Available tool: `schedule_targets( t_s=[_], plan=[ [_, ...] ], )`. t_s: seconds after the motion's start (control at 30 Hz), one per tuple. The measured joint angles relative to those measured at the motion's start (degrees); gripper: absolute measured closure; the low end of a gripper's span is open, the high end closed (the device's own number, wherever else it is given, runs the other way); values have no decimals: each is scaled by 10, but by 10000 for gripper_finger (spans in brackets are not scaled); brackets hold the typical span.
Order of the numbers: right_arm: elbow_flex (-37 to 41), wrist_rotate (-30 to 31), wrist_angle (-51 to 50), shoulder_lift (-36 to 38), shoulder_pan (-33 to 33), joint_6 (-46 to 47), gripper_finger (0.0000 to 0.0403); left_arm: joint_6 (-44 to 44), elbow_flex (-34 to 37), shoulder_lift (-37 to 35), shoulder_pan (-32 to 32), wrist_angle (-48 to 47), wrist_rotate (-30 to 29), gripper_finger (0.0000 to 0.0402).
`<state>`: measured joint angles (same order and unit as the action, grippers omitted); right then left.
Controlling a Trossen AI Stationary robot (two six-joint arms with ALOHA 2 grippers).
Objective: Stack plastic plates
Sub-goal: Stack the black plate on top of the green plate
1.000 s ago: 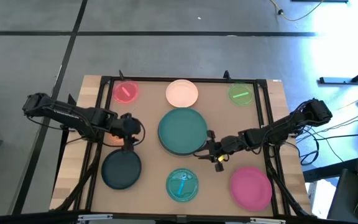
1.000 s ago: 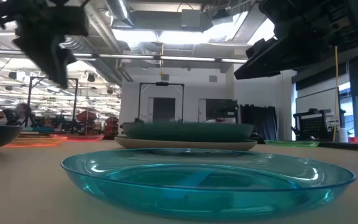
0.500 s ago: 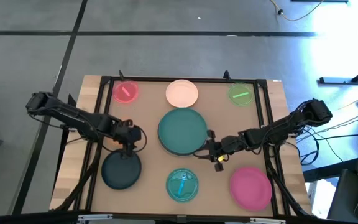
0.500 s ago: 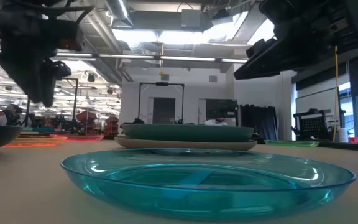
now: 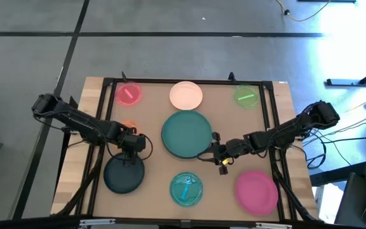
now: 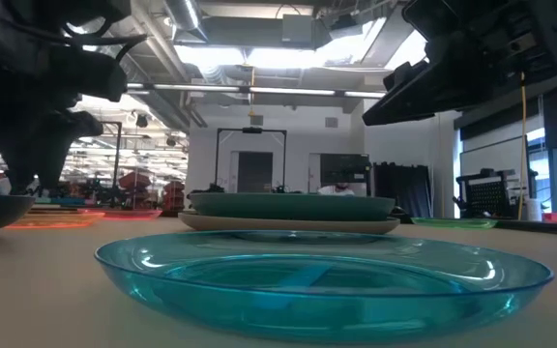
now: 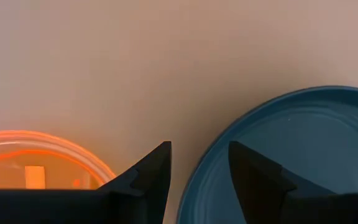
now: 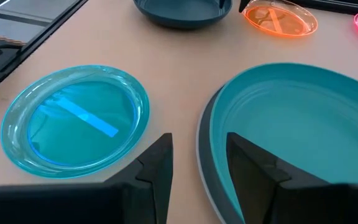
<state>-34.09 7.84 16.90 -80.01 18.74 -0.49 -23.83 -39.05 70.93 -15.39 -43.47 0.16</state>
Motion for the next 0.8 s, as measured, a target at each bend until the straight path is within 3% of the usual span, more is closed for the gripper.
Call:
schedule_targets(
  t_s=[0.57,0.8],
  plan=[
    [0,1,-4,0,0,0,265,19,0,93,-5,27,22,253],
    [0,2,0,0,0,0,265,26,-1,102,-5,31,40,325]
  ],
)
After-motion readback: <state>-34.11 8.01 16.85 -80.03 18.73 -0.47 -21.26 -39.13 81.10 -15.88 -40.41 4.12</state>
